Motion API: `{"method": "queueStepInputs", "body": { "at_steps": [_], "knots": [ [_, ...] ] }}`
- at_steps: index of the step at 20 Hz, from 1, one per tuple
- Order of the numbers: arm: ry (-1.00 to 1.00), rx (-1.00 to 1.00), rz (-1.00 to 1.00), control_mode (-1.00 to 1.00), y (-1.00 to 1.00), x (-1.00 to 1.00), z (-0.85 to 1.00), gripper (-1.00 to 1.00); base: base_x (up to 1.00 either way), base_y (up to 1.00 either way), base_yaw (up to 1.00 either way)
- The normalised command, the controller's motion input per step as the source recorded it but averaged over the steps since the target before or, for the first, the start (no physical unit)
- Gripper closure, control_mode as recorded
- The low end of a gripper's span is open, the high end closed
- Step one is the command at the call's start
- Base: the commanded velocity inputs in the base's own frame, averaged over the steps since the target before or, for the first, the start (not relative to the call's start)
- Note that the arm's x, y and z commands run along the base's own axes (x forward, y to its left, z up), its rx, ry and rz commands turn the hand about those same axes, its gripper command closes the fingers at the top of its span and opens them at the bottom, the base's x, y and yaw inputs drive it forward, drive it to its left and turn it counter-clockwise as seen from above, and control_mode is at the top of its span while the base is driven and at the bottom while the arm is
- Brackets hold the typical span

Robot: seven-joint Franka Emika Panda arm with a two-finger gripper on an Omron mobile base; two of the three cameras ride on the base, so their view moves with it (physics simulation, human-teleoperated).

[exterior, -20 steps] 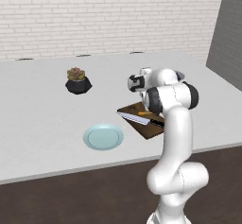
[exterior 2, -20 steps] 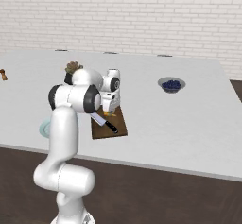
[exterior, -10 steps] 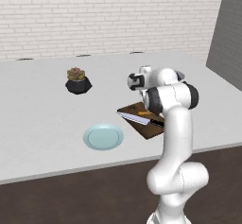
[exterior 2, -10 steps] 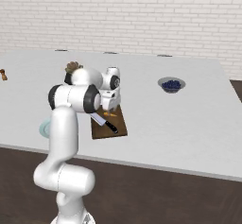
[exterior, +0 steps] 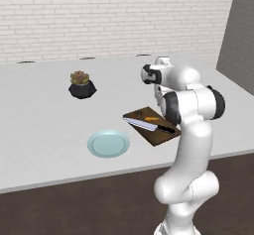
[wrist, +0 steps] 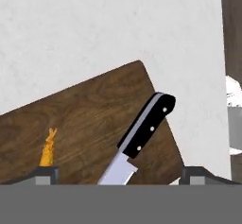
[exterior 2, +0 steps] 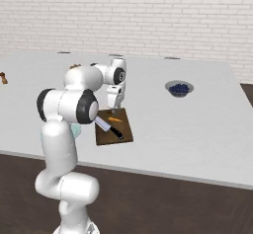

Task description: Pick up the knife from the drawer and place it on the cutting board. Then place the meat from the plate to the cutting board.

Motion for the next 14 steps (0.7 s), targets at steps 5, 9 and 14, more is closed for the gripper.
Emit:
{"method": "queueStepInputs", "body": {
  "at_steps": [5,9,14],
  "knots": [
    [-0.22,0.00,0.41,-1.00,-0.06,-0.94,0.66,-1.00,0.00,0.00,0.00],
    [-0.26,0.00,0.44,-1.00,0.00,-1.00,0.61,-1.00,0.00,0.00,0.00],
    [-0.26,0.03,0.42,-1.00,0.00,-1.00,0.43,-1.00,0.00,0.00,0.00]
  ]
}}
